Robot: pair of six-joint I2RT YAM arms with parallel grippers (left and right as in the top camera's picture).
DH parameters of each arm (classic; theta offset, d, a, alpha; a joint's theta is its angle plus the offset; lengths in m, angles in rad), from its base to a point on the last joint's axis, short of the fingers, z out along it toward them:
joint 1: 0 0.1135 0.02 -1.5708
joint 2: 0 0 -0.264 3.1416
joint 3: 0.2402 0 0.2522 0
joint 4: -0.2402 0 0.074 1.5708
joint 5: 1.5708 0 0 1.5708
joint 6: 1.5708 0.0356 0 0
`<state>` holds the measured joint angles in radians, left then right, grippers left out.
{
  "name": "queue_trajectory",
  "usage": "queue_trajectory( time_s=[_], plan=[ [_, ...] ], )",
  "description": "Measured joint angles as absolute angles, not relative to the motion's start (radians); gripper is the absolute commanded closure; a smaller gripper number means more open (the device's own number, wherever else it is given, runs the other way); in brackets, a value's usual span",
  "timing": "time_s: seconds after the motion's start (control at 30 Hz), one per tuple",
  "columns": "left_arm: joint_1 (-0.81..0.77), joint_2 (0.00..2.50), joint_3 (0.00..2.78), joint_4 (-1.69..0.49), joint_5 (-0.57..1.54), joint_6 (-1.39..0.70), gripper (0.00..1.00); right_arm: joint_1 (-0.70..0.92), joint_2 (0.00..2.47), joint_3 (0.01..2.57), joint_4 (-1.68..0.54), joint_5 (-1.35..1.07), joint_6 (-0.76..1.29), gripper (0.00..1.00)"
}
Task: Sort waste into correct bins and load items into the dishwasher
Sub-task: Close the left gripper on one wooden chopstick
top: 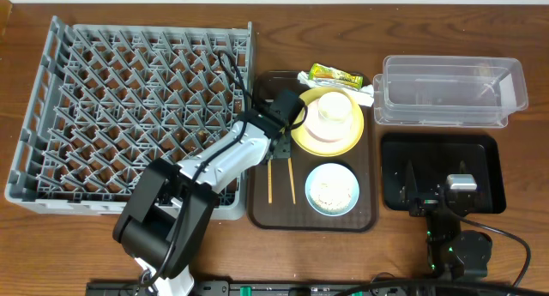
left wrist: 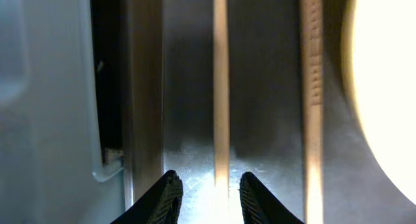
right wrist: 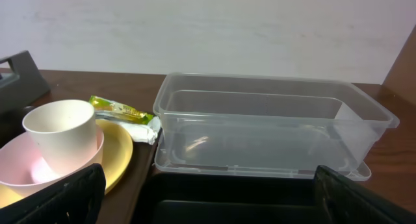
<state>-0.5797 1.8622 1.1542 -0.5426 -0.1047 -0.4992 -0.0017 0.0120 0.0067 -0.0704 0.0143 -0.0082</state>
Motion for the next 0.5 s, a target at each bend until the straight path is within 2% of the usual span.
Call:
queue_trajectory(
  time_s=[0.1, 0.33, 0.4, 0.5],
  plan=[
    [-0.585, 1.863, 1.116, -0.504, -0.103, -0.51, 0.67, -0.002, 0.012, 0.007, -0.07, 0.014, -0.008, 0.01],
    [-0.59, 1.863, 1.087, -0.467, -0.096, -0.527, 0.81, -0.002, 0.012, 0.007, -0.07, 0.014, -0.008, 0.01],
    [-0.59, 1.863, 1.087, -0.467, -0.096, -0.528, 0.92, -0.002, 0.012, 0.007, -0.07, 0.014, -0.008, 0.01],
    [-0.589, 1.863, 1.087, -0.466, -0.096, -0.529, 0.92, -0.002, 0.012, 0.007, -0.07, 0.014, -0.008, 0.01]
  ],
)
